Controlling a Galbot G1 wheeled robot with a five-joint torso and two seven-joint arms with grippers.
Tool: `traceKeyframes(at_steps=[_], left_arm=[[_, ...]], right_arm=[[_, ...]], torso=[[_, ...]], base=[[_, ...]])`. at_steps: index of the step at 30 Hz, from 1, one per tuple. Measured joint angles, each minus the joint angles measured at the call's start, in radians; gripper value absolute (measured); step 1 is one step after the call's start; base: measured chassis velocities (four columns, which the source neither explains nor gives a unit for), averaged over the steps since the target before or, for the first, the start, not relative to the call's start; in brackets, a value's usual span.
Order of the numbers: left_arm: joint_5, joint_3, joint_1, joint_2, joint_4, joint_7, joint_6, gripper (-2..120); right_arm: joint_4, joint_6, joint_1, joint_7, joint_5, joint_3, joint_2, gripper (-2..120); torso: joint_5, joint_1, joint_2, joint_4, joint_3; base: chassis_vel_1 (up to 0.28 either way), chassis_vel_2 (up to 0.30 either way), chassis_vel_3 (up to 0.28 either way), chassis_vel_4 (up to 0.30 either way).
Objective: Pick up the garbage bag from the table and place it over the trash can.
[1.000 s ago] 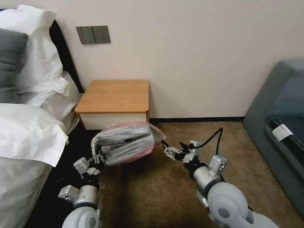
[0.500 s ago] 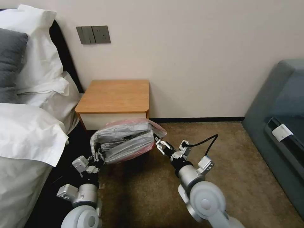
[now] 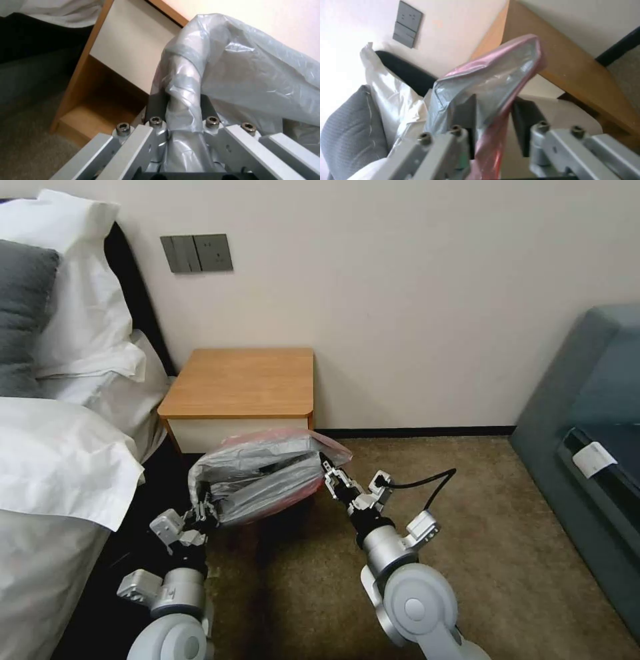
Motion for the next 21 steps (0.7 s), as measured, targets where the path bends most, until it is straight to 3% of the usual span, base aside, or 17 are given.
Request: traceKeyframes(at_steps=[7, 21], left_arm=[[-0.021, -0.002, -0.006, -0.012, -0.008, -0.009, 0.009, 7], [-0.044, -0.004, -0.023, -0.025, -0.001, -0.021, 0.018, 7]], right_arm=[[-0.017, 0.011, -0.004, -0.015, -0.027, -0.005, -0.001, 0], [0.001, 0.015, -0.015, -0.010, -0.068, -0.007, -0.007, 0]], torso=[[0.0000, 0.000, 0.000, 0.0000, 0.000], [0.0001, 0.000, 0.000, 0.0000, 0.000]], base=[[0.000, 0.000, 0.000, 0.000], [0.000, 0.000, 0.000, 0.000]])
